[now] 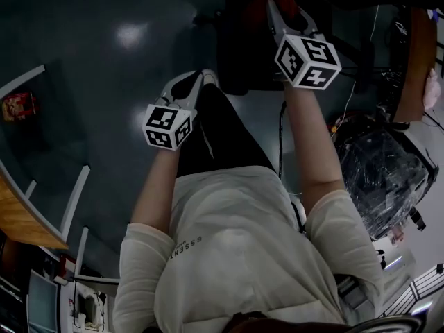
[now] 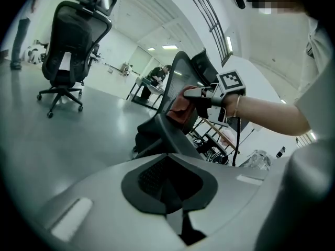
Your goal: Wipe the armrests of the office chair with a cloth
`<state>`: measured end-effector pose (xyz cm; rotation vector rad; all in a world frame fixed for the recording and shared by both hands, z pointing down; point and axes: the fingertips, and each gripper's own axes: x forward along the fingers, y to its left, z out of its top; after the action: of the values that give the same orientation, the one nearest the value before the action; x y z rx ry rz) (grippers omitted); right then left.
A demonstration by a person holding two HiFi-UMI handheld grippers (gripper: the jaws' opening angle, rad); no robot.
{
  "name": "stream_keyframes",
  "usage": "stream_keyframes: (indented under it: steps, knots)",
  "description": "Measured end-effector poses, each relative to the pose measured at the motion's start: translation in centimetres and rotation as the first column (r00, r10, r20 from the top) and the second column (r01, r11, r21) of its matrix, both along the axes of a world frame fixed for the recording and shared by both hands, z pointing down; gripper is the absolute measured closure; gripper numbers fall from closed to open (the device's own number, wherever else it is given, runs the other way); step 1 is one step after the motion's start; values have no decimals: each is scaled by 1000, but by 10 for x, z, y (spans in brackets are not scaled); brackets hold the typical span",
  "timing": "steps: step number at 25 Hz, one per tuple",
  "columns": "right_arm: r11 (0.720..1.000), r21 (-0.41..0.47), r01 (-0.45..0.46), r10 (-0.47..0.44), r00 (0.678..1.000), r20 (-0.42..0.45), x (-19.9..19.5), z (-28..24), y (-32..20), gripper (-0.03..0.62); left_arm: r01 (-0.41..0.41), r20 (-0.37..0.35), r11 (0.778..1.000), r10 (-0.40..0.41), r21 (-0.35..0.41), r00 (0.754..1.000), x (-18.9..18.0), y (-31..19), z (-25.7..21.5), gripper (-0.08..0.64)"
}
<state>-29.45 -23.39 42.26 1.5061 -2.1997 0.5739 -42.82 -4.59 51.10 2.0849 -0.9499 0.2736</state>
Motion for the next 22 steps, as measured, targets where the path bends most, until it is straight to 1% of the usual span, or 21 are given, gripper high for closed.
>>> stream_keyframes:
  steps: [3,5,6,8,11,13,14,18,22]
  knots:
    - [999,12,46,-45,997,-65,-1,13,-36,543,42,-4,999,-42,-16,999,5,-15,5,545]
    - [994,-7,113,-113,987,-112,-12,30,-53,543,61,-2,998,-61,-25,998,6,-22,9,545]
    - [988,-35,153,-156,980,-122,-21,42,-56,541,69,0,997,-69,-29,998,5,-25,12,545]
    - [969,-111,222,-234,966,-108,-39,65,-56,541,88,4,995,-88,-38,996,2,-31,17,545]
    - [932,-226,283,-306,949,-76,-57,91,-38,543,113,12,992,-113,-51,994,-5,-34,21,545]
    - [913,-284,292,-316,948,-44,-64,102,-24,542,120,16,991,-119,-57,993,-10,-35,23,545]
    - [909,-299,289,-311,950,-29,-66,104,-19,542,123,16,991,-122,-60,992,-12,-35,24,545]
    - [909,-313,276,-296,955,-16,-71,103,-13,542,127,15,990,-126,-66,992,-19,-33,26,545]
    - [903,-309,298,-313,950,2,-84,97,-8,542,122,13,990,-121,-66,993,-23,-28,26,545]
